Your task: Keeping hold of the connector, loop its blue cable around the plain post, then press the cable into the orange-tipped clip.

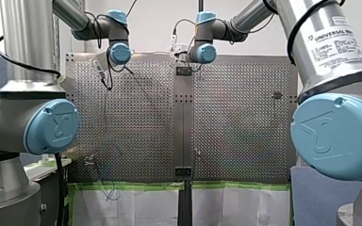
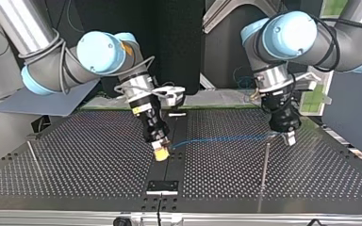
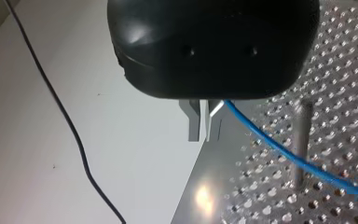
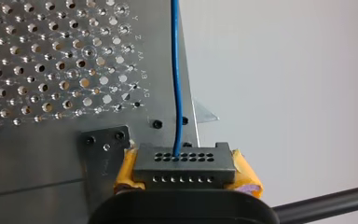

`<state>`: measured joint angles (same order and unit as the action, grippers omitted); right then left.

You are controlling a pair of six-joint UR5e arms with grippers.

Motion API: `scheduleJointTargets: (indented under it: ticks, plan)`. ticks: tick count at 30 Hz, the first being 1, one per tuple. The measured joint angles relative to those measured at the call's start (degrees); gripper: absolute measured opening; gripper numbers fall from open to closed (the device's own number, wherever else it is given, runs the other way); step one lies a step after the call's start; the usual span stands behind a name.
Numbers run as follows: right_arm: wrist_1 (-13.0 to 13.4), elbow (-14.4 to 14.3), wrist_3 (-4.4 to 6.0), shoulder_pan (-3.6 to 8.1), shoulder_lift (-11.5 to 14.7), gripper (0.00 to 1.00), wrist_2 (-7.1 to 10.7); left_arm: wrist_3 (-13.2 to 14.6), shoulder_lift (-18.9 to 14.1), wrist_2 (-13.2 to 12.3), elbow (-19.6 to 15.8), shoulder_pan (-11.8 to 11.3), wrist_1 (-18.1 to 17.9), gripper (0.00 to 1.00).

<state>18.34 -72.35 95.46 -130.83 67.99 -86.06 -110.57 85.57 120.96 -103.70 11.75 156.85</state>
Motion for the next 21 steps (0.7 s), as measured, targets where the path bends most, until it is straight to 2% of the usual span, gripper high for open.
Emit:
scheduleJointTargets:
  ticks: [7,14,21]
  plan:
    - [0.00,0.17,0.00,-0.23,-0.87,0.00,0.25,-0.21,1.59,-3.23,3.25,-3.24,3.24,0.10]
    - [0.12,0.14,-0.18,-1.12,-2.35,0.00,0.40,-2.24,4.35,-6.50,6.52,-6.51,6.50,0.10]
    - [0.38,0.14,-0.13,-1.74,-4.29,0.00,0.44,-2.64,7.16,-9.34,9.40,-9.40,9.38,0.10]
